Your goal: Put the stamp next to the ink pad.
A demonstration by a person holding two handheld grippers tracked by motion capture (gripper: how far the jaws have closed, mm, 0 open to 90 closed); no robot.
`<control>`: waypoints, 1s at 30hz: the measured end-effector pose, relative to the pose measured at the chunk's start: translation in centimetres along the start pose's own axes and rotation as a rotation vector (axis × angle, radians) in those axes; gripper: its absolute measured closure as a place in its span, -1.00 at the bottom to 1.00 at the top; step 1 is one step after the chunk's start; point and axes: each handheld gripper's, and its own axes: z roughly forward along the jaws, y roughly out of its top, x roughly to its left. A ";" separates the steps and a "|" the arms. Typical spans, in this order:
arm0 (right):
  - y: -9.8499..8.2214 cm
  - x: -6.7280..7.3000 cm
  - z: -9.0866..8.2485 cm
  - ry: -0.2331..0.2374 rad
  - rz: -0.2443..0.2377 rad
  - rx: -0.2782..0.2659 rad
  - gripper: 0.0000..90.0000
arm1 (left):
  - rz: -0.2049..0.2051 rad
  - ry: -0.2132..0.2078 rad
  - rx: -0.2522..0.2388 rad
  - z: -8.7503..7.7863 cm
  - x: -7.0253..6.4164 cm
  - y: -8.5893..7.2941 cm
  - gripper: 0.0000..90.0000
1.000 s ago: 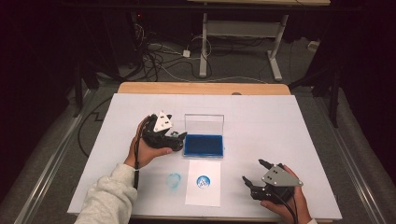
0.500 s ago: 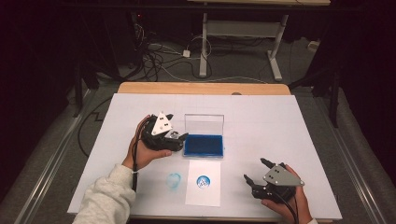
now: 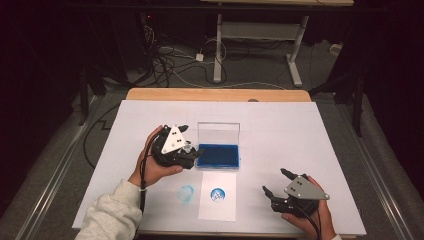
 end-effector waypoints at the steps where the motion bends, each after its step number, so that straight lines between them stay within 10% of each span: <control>1: 0.0 0.0 0.0 -0.001 -0.001 0.001 -0.48 | 0.007 -0.002 -0.004 -0.1 -0.1 0.0 -0.66; 30: 0.2 0.0 -0.6 -0.016 -0.006 -0.027 -0.48 | 0.051 0.021 -0.090 -3.0 -1.3 -1.4 -0.66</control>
